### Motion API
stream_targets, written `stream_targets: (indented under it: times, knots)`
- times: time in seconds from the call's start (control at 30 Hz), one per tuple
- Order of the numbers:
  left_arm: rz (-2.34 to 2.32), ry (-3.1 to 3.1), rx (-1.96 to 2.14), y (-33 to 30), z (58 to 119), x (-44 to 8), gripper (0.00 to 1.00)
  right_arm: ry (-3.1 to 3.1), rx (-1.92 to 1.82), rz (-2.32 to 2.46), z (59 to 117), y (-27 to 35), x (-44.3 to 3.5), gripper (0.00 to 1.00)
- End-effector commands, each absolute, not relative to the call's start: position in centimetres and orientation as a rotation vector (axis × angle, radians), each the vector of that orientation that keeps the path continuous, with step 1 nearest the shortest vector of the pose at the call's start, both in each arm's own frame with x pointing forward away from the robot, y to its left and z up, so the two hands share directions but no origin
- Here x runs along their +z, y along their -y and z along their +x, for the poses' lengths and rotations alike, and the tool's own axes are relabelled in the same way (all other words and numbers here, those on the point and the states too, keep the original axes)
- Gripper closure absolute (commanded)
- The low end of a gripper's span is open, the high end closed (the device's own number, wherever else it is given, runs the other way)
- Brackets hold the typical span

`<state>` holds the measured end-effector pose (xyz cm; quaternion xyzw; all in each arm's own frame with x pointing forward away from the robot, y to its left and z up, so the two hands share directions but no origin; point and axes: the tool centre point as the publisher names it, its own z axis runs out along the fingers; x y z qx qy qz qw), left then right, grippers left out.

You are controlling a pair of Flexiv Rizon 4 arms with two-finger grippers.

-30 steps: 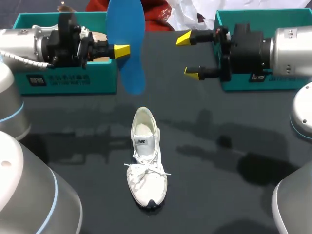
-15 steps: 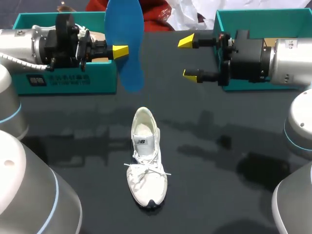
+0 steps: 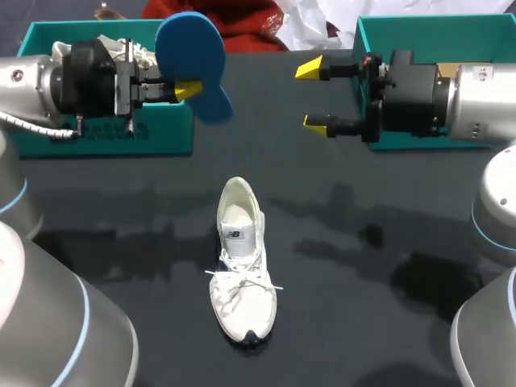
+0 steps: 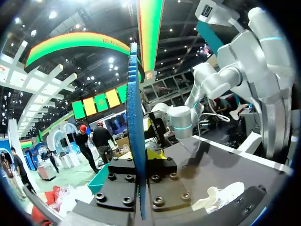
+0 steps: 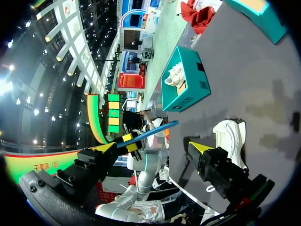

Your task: Take the shoe out of the shoebox, open the shoe tongue, remove and reinsert the insole, then place the shoe into the shoebox

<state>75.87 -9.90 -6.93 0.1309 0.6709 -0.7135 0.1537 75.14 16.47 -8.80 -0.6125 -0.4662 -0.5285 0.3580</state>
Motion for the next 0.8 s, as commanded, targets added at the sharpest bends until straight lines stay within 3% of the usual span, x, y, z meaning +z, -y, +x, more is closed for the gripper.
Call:
stream_targets:
  times: [0.03, 0.8]
  knots:
    - [0.511, -1.828, -1.949, 9.7, 75.4, -7.0, 1.00, 1.202, -1.365, -1.585, 75.2, -16.8, -8.8, 0.00]
    - [0.951, -1.568, -1.526, 9.4, 75.2, -8.0, 1.00, 1.202, -1.365, -1.585, 75.2, -16.8, -8.8, 0.00]
